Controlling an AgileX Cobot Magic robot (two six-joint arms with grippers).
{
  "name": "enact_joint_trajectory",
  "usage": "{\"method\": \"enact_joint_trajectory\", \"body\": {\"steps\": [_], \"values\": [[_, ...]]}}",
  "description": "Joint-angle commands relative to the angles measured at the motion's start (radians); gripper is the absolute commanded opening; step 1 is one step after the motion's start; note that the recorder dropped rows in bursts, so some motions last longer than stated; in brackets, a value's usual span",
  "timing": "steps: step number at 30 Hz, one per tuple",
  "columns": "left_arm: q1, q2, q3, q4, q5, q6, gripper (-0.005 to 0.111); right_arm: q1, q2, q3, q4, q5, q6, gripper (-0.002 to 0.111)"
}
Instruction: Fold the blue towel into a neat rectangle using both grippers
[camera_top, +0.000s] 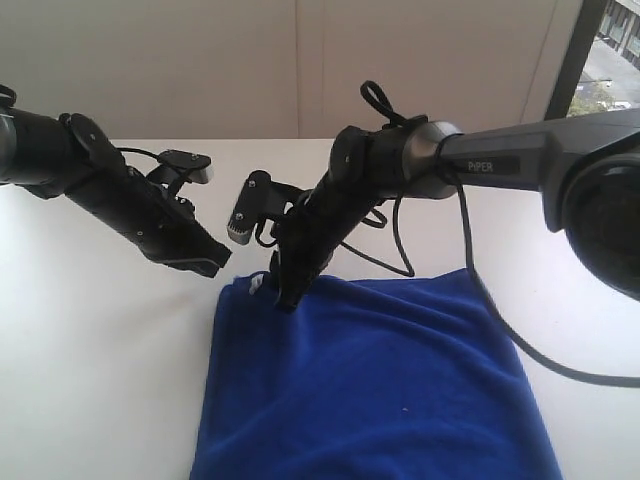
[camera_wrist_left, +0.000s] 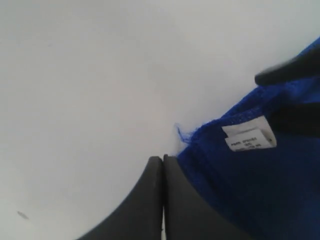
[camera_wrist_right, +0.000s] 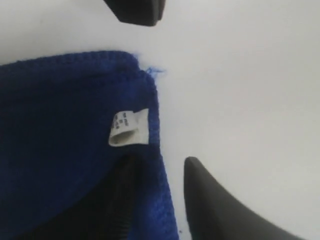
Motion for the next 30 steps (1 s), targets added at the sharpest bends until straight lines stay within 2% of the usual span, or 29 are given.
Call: {"method": "enact_joint_trajectory", "body": {"steps": [1,4,7,11,14,17,19,25,30], "values": [[0.004,-0.011,0.005,-0.006,0.026,0.000,0.000,0.001,-0.036,-0.003,-0.021,-0.008,0.010,0.049],[0.004,-0.011,0.005,-0.006,0.043,0.000,0.000,-0.001,-0.069,-0.003,-0.058,-0.008,0.039,0.049],[0.004,-0.011,0.005,-0.006,0.064,0.000,0.000,-0.001,-0.107,-0.003,-0.173,0.009,0.146,0.049],[0.004,-0.011,0.005,-0.010,0.085,0.000,0.000,-0.001,-0.158,-0.003,-0.290,0.135,0.273,0.049],[0.004,-0.011,0.005,-0.039,0.106,0.010,0.000,-0.001,-0.202,0.016,-0.237,0.272,0.276,0.047],[0.003,-0.001,0.005,-0.090,0.126,0.049,0.000,0.012,-0.253,0.059,-0.137,0.344,0.243,0.039],[0.000,0.010,0.005,-0.117,0.133,0.070,0.000,0.037,-0.287,0.096,-0.100,0.361,0.236,0.035],[0.000,0.034,0.005,-0.136,0.141,0.092,0.000,0.149,-0.335,0.215,-0.086,0.383,0.260,0.035],[0.000,0.055,0.005,-0.136,0.145,0.115,0.000,0.246,-0.333,0.293,-0.095,0.321,0.260,0.035]]}}
